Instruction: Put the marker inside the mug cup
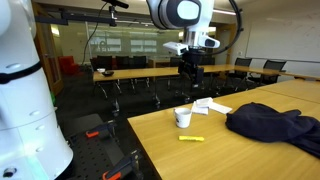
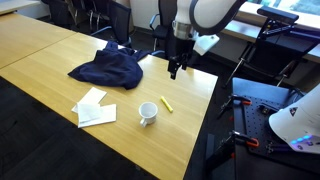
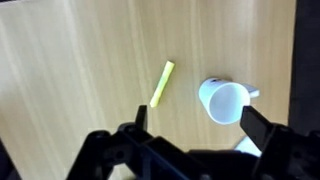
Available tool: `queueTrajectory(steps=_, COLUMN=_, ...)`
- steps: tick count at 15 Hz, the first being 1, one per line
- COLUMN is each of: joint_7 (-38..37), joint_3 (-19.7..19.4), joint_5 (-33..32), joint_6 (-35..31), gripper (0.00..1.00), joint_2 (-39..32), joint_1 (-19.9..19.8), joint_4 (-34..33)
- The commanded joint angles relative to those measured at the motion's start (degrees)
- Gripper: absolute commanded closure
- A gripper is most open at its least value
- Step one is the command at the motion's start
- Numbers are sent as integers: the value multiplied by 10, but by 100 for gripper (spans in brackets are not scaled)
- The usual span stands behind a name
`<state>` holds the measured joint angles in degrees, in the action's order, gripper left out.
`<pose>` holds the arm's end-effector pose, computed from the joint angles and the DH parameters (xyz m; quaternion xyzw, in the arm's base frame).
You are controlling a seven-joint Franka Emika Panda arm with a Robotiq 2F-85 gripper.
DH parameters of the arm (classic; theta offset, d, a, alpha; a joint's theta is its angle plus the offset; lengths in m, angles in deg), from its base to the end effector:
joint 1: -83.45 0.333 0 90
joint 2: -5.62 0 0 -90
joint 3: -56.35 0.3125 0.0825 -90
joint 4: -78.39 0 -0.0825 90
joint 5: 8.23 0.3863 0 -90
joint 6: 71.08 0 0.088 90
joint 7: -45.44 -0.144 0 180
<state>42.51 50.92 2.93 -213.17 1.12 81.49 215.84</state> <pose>0.4948 -0.0610 0.2413 -0.9846 0.1657 -0.0039 0.0560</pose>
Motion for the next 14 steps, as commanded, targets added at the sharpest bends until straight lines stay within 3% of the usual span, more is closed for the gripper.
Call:
queueTrajectory(steps=1, joint_7=-116, joint_3=9, joint_5=-20, joint_6=-78, gripper=0, joint_2=-106, joint_1=10, joint_4=-41)
queueTrajectory(steps=5, joint_7=-212, joint_3=-14, joint_5=-53, joint_6=-93, gripper=0, joint_2=-222, joint_1=40, joint_4=-109)
queueTrajectory(steps=9, joint_7=-213, joint_3=-10, joint_5=-28, joint_6=-69, gripper=0, joint_2=-300, joint_1=31, joint_4=-172)
queueTrajectory(steps=14, joint_7=-146, joint_3=31, joint_5=18, joint_6=-53, gripper=0, joint_2=-369, joint_1=-20, joint_4=-225)
